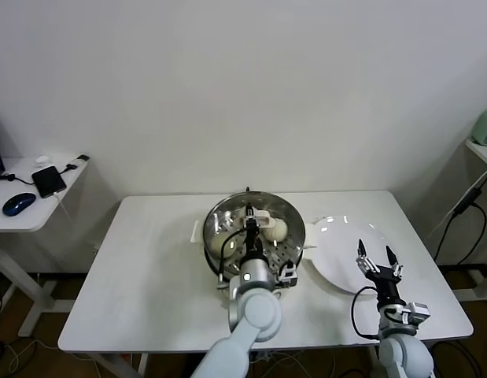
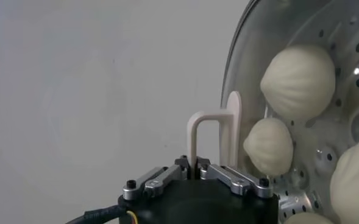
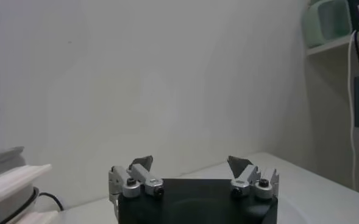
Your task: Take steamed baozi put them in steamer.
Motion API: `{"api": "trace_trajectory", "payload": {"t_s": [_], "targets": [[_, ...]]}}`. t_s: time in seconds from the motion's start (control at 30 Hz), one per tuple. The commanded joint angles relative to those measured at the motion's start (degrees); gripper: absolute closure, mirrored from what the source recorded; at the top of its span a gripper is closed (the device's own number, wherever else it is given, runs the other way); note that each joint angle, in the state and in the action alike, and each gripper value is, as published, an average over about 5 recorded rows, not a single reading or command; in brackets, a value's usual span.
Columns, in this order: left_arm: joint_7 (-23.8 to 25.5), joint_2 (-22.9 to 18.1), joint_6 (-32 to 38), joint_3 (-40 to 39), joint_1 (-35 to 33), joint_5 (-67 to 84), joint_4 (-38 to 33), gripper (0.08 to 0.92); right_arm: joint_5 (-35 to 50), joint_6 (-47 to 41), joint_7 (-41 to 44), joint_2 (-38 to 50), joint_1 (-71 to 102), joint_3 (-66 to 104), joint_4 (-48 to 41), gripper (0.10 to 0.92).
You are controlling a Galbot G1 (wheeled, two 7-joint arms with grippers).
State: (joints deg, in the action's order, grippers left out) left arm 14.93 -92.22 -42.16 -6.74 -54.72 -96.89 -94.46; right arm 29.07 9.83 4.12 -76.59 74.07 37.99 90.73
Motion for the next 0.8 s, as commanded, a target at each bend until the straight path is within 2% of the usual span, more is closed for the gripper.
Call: {"api": "trace_trajectory", "payload": {"t_s": [0.03,0.17,0.23,0.8], "targets": [[-0.57,-2.78,2.33,-0.01,-0.68,0.25,-0.30,0.843,0.02,0.00,0.03,-0.04,0.01,-0.01,0.10,0.203],[-0.16,-2.78,3.41,-0.36,-1.63,0.30,-2.67,0.843,-0.07,-0.01,0.02,-0.09,-0.01,-0.15,0.16,0.203],[-0.03,-2.78,3.59,-0.51,-2.42,0.31,-3.98,0.814,-0.15,-0.03,0.02,-0.18,-0.03,-0.18,0.25,0.203],[0.07,-2.33,3.16,-2.03,-7.46,0.09,-12.30,0.319,-0.39,0.01,0.04,-0.47,0.29,0.35,0.24,0.203]]}}
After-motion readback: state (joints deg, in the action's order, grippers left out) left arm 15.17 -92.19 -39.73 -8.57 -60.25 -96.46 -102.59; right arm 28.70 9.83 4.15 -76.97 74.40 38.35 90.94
